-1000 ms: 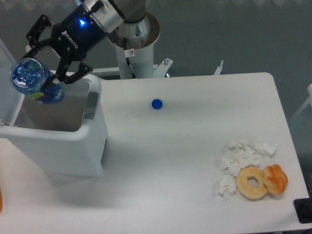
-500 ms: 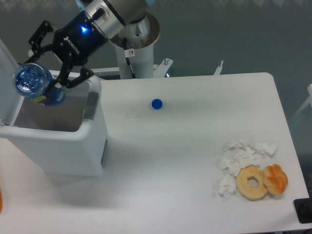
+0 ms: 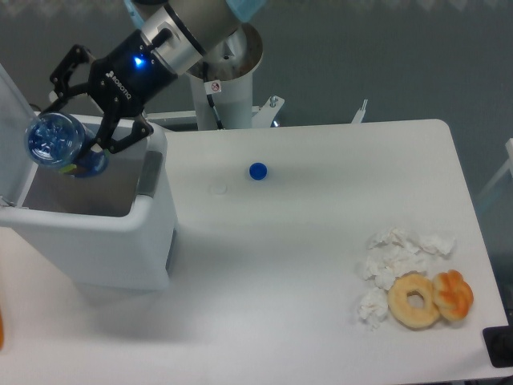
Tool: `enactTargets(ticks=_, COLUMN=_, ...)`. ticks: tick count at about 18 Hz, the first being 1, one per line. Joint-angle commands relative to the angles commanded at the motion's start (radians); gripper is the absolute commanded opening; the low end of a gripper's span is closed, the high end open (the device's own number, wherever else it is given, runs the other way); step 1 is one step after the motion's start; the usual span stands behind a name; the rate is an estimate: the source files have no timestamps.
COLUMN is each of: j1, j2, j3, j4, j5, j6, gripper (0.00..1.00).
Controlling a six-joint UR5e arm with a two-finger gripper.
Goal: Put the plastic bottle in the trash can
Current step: 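Lower the bottle into the open white trash bin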
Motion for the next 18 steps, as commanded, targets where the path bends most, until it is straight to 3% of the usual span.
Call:
enactTargets(ticks=11, j1=-0.026, j2=-0.015, j3=-0.015, j4=-0.002, j5=0.028, j6=0.009, gripper=0.66)
enactTargets(ticks=14, j1=-0.028, j2=-0.014, j3=-0.015, j4=-0.002, j5=0.031, j6=0.009, gripper=0.69)
enactTargets(ticks=18, j1=-0.028, j2=-0.012, j3=-0.014, j4=-0.002, j5=0.031, j6=0.009, gripper=0.83)
